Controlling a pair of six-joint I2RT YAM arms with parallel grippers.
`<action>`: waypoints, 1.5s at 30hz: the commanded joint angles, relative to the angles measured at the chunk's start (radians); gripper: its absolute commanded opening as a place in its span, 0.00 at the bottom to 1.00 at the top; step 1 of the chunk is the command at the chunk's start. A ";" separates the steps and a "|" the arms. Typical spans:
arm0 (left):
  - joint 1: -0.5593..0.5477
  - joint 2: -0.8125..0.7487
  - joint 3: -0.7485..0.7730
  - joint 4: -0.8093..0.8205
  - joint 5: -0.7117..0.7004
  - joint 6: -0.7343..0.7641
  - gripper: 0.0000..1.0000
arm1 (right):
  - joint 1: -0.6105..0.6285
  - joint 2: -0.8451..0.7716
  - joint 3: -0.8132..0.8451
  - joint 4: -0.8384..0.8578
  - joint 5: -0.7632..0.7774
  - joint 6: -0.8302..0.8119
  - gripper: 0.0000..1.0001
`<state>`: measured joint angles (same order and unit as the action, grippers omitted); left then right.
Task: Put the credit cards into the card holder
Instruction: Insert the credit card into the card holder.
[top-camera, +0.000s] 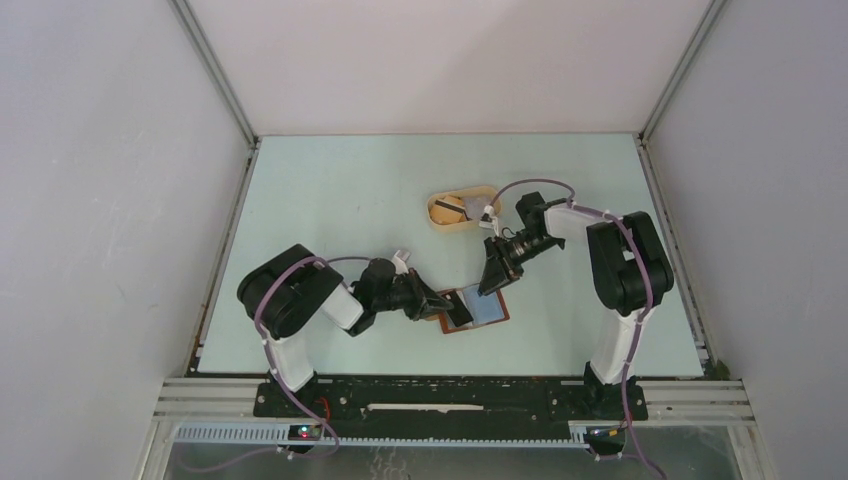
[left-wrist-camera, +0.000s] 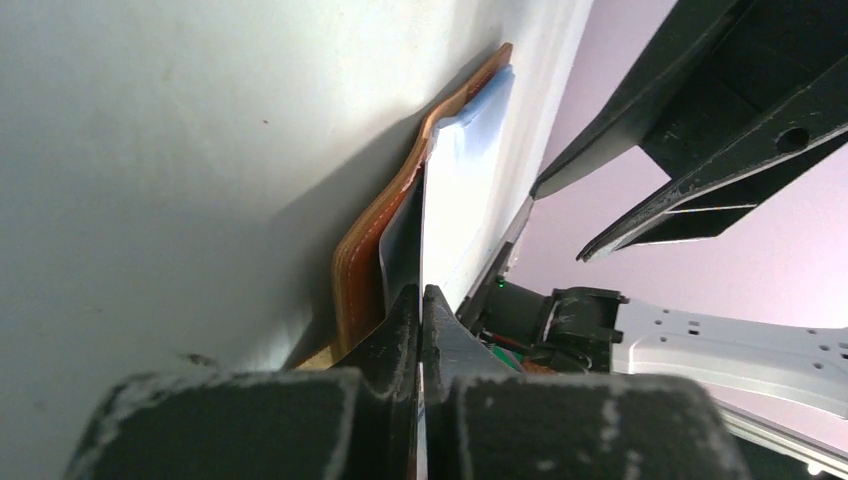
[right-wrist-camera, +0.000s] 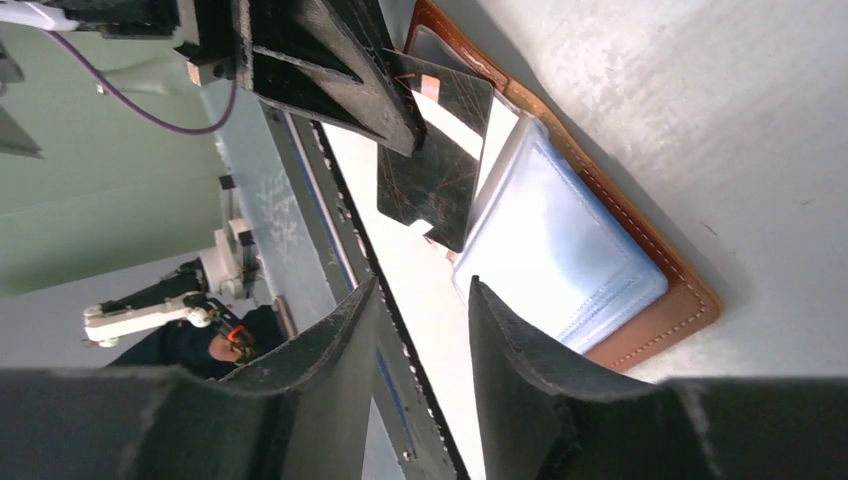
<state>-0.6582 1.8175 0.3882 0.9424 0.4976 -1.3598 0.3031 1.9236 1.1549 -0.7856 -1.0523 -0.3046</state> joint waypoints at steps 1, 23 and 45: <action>0.008 -0.034 0.051 -0.073 -0.028 0.111 0.00 | 0.012 -0.052 0.028 -0.030 0.087 -0.079 0.42; -0.007 0.007 0.089 -0.010 -0.054 0.203 0.00 | 0.096 -0.005 0.017 0.005 0.400 -0.034 0.15; -0.016 0.096 0.119 0.012 0.005 0.159 0.00 | 0.092 -0.023 0.022 -0.001 0.367 -0.041 0.23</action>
<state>-0.6674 1.8931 0.4789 0.9672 0.4862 -1.2057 0.3943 1.9148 1.1549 -0.7975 -0.7006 -0.3313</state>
